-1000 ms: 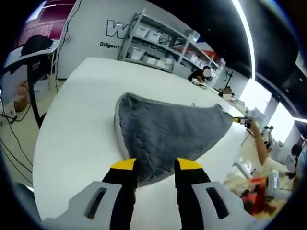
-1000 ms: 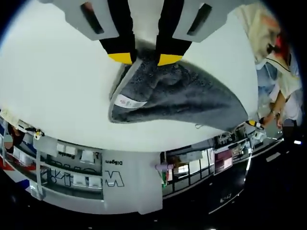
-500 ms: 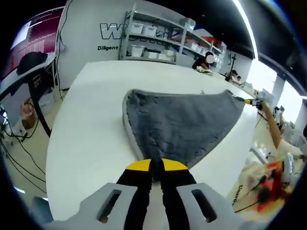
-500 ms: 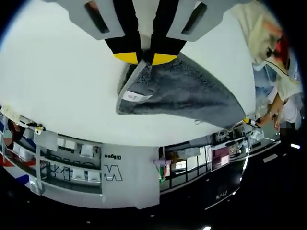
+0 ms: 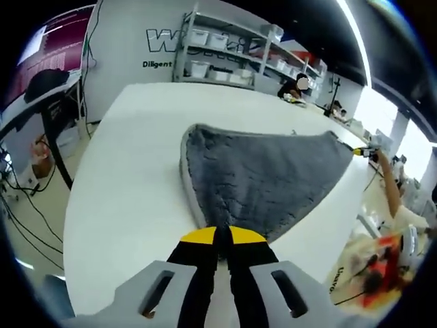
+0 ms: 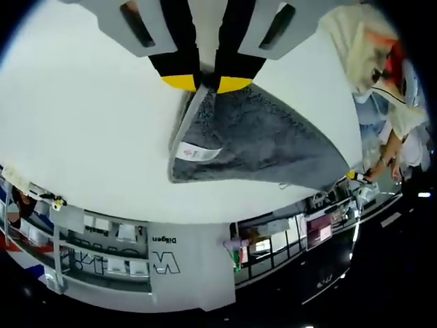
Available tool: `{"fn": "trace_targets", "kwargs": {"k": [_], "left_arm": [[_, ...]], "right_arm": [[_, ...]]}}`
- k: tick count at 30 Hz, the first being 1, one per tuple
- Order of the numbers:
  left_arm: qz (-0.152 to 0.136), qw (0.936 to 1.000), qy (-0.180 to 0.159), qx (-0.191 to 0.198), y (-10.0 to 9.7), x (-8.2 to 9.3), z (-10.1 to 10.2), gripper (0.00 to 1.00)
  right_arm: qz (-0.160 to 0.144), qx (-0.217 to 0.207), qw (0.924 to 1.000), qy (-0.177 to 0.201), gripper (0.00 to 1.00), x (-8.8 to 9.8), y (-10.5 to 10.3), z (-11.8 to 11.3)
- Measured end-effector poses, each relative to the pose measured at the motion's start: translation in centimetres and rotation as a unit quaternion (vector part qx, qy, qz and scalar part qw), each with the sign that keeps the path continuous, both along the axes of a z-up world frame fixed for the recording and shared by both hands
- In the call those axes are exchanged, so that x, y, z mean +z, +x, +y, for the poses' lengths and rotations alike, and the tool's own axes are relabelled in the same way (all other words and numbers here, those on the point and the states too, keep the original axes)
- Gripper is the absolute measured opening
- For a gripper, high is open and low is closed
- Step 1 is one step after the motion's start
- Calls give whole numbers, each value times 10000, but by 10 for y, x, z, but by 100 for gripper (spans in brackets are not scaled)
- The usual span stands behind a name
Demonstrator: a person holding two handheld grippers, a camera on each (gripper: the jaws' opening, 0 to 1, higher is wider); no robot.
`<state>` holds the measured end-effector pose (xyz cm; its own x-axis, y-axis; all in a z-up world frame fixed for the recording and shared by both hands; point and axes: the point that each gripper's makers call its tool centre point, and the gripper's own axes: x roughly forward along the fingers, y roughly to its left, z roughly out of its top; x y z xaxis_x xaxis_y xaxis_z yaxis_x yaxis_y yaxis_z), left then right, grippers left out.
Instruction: Fold the towel on the table until its edges align and the towel forms a compact rectangular stack.
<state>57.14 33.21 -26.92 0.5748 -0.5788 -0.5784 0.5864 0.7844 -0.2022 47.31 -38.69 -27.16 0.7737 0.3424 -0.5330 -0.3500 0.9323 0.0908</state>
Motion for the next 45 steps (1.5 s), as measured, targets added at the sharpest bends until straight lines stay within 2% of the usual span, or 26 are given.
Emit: {"fn": "trace_targets", "kwargs": {"k": [4, 9, 10, 12, 14, 17, 20, 24, 25, 26, 29, 32, 35, 41, 45], "left_arm": [[57, 9997, -225, -8, 1, 1, 1, 5], [20, 9995, -316, -53, -14, 0, -17, 9], [25, 9995, -318, -71, -15, 0, -18, 11], [38, 9993, -340, -131, -19, 2, -23, 16], [55, 9991, -382, -151, -14, 8, -21, 19], [-14, 9992, -360, -184, -19, 15, -30, 24], [-169, 9990, -351, -239, -18, 29, -33, 30], [-334, 9983, -381, -283, -28, 41, -46, 37], [-363, 9982, -395, -279, -26, 45, -44, 39], [-401, 9980, -408, -256, -26, 47, -44, 42], [-461, 9976, -508, -108, -22, 56, -39, 61], [-451, 9974, -562, 18, -24, 56, -38, 73], [-480, 9976, -491, 135, -33, 50, -40, 79], [-395, 9975, -562, 147, -52, 38, -48, 76], [-483, 9974, -415, 341, -57, 32, -42, 77]], "right_arm": [[21, -64, 10000, 20, 6, 0, 0, -1], [-12, -44, 9990, -440, 10, 1, 2, -2], [-6, -53, 9988, -482, 13, 2, 1, -2], [-87, -27, 9967, -808, 19, 5, 3, -5], [-162, -9, 9936, -1122, 26, 8, 4, -8], [-201, -6, 9939, -1089, 29, 14, 3, -3], [-333, -9, 9963, -796, 33, 24, 3, 3], [-440, -117, 9953, -857, 43, 29, 4, 1], [-447, -124, 9952, -863, 45, 30, 4, 1], [-457, -145, 9952, -858, 46, 32, 5, 0], [-528, -191, 9957, -731, 52, 38, 6, -1], [-555, -288, 9962, -600, 59, 42, 8, -4], [-540, -336, 9966, -530, 65, 42, 8, -3], [-563, -302, 9965, -533, 73, 35, 0, 10], [-720, -304, 9956, -514, 90, 38, 3, 9]]}}
